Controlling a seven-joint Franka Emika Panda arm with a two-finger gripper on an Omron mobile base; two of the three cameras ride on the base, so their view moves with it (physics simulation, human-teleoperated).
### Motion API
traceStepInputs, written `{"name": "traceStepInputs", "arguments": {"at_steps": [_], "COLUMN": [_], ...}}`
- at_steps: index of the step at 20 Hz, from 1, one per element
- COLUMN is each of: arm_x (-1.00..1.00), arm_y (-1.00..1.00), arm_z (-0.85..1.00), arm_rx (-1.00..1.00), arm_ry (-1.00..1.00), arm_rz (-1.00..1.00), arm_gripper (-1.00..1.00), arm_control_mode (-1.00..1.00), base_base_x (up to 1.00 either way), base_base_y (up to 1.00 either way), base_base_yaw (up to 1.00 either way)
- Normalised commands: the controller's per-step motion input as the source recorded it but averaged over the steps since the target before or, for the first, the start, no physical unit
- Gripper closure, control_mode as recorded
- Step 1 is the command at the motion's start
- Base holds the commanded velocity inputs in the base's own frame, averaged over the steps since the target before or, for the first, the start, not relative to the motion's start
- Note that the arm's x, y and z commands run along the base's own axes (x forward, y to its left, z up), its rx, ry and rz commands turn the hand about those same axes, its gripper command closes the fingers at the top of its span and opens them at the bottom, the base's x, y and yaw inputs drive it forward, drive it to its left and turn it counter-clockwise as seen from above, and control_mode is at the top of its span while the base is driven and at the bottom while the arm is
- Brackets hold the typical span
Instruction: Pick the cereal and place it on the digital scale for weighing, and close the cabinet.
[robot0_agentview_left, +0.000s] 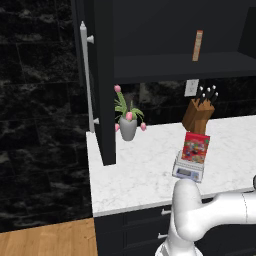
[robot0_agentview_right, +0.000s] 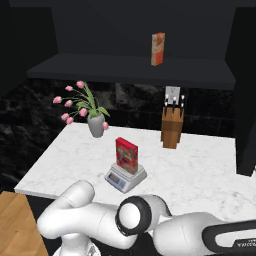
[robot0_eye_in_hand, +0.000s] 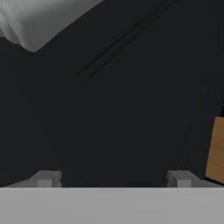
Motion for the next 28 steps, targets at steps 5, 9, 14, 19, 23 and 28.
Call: {"name": "traceStepInputs", "arguments": {"at_steps": [5, 9, 14, 19, 23, 28], "arm_x": [0.10, 0.79, 0.98, 0.96, 0.87, 0.64], "arm_y": [1.00, 1.00, 1.00, 0.97, 0.47, 0.00], "arm_z": [0.88, 0.46, 0.10, 0.00, 0.00, -0.12], "arm_rx": [-0.58, -0.52, -0.48, -0.37, -0.19, -0.01], "arm_ry": [-0.10, 0.00, 0.00, 0.00, 0.00, -0.03], "arm_rz": [-0.06, -0.10, -0.15, -0.18, -0.07, 0.03], "arm_gripper": [-1.00, -1.00, -1.00, -1.00, -1.00, -1.00], "arm_control_mode": [-1.00, -1.00, -1.00, -1.00, -1.00, -1.00], "base_base_x": [0.00, 0.00, 0.00, 0.00, 0.00, 0.00], "base_base_y": [0.00, 0.00, 0.00, 0.00, 0.00, 0.00], "base_base_yaw": [0.00, 0.00, 0.00, 0.00, 0.00, 0.00]}}
